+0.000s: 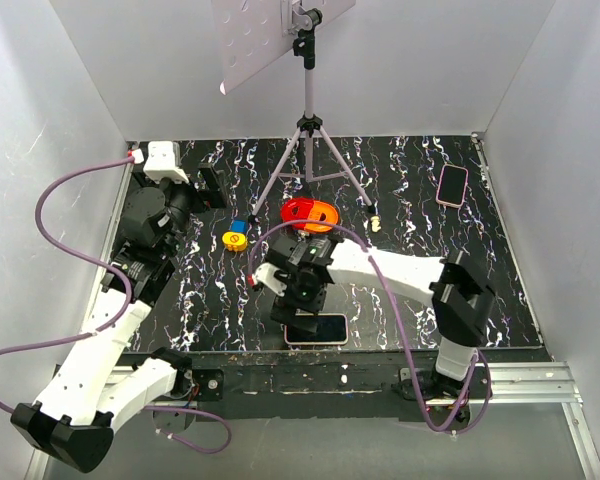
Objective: Take the phone out of the phone case
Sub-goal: Pick up the phone at the center of the board.
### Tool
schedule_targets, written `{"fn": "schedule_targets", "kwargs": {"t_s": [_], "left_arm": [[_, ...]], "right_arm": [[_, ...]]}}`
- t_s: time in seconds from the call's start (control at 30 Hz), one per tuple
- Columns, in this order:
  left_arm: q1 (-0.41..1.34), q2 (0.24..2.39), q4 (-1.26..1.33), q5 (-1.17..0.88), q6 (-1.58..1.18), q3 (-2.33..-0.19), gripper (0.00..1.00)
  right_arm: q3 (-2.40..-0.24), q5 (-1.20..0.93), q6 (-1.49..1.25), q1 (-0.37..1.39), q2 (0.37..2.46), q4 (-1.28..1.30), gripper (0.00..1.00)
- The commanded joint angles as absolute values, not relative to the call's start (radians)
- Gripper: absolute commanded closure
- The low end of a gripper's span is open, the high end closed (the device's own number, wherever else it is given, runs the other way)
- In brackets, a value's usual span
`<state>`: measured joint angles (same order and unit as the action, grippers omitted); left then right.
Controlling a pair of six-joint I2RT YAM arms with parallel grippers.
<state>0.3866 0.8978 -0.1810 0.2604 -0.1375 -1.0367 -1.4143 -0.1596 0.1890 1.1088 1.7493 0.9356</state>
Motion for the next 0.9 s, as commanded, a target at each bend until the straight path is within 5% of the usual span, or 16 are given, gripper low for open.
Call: {"fn": "schedule_targets", "kwargs": {"t_s": [0.0,0.87], "left_arm": [[0.394,0.861,-0.196,0.291,-0.129,-1.031,0.00],[0.408,0.865,-0.193,0.291,-0.126,-1.026,0.01]], "right_arm": [[-1.444,-0.108,0.268,1.141,1.818,0.960,0.00],[-1.390,0.124,0.222,1.259,1.999,0.844,0.05]]}}
